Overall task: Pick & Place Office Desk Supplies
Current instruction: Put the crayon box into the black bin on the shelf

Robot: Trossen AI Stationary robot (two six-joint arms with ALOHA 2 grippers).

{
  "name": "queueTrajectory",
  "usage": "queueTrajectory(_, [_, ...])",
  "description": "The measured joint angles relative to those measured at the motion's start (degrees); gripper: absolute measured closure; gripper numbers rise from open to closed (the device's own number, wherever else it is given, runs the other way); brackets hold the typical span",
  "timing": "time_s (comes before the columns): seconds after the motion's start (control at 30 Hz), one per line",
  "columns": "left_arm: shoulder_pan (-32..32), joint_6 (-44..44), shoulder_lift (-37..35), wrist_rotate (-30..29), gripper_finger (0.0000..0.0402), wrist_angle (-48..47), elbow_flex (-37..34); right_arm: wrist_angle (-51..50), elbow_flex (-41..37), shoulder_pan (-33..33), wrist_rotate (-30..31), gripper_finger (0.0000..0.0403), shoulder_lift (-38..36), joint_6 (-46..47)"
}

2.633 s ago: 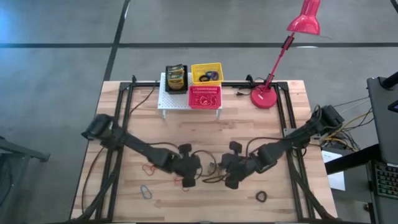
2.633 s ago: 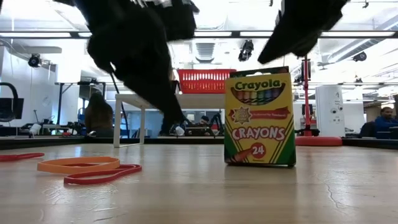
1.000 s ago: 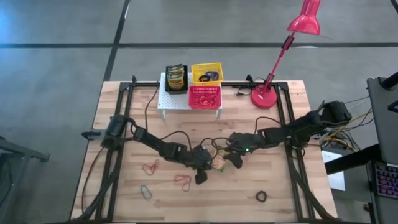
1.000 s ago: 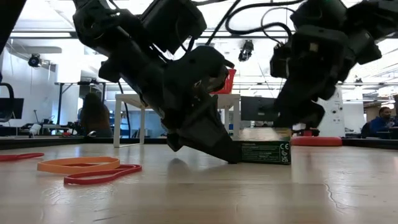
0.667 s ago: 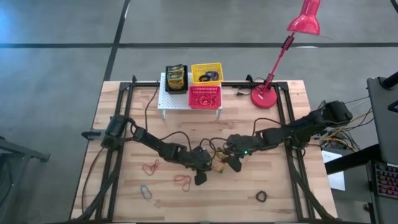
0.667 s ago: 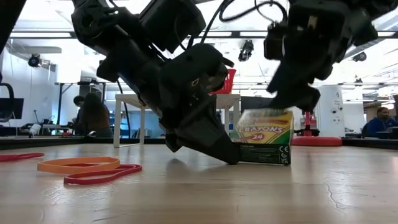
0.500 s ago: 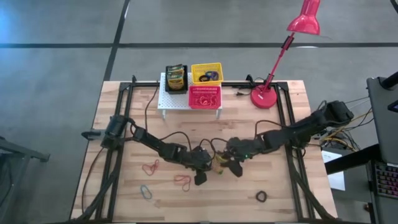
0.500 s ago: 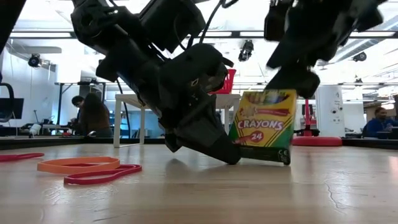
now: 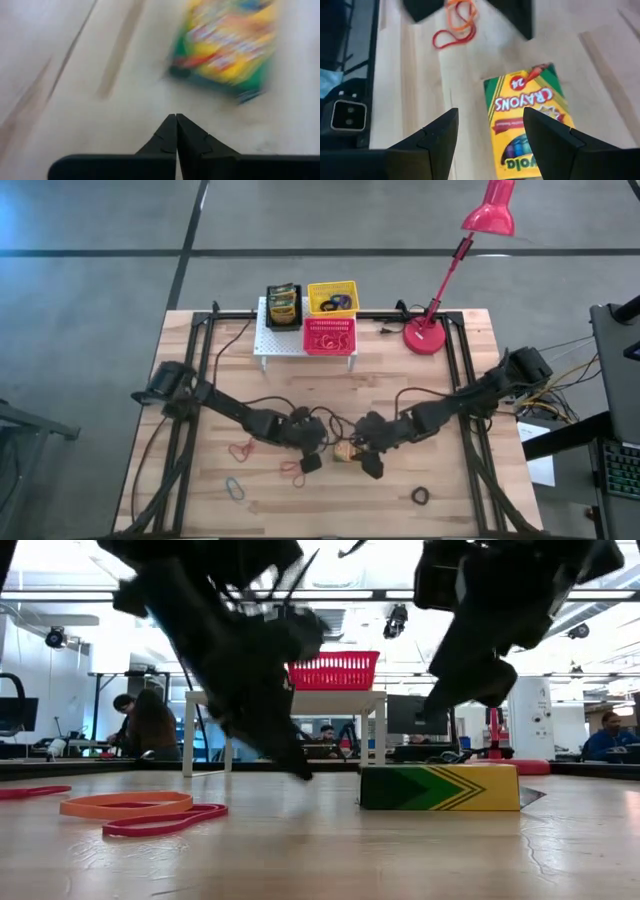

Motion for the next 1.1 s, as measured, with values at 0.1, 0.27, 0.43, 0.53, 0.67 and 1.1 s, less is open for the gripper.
queueTrajectory(0.1, [-1.2,2.0,-0.6,0.2,0.0399,5.8,0.1,-7.3,1.8,0.8,0.2,0.0184,0.0,1.0])
queueTrajectory(0.27, [-0.5,3.2,1.2,1.7,0.0399,17.1,-0.1,-16.3,2.3,3.0,0.2,0.0203,-0.1,4.1])
queueTrajectory(0.43, [0.6,2.3,4.1,3.1,0.0399,16.6,-0.3,-17.5,-0.6,3.8,0.5,0.0267,-0.2,6.7])
queueTrajectory(0.53, [0.9,1.3,5.1,4.3,0.0399,17.4,-0.1,-17.1,-2.6,3.8,2.7,0.0312,-0.1,7.1])
queueTrajectory(0.67, [1.0,1.1,5.1,4.6,0.0399,17.2,-0.2,-12.8,-3.5,3.6,4.9,0.0365,1.3,6.1])
queueTrajectory(1.1, [0.8,-0.9,4.6,5.0,0.0399,17.0,-3.1,-8.0,-0.1,3.7,5.9,0.0394,3.5,2.4])
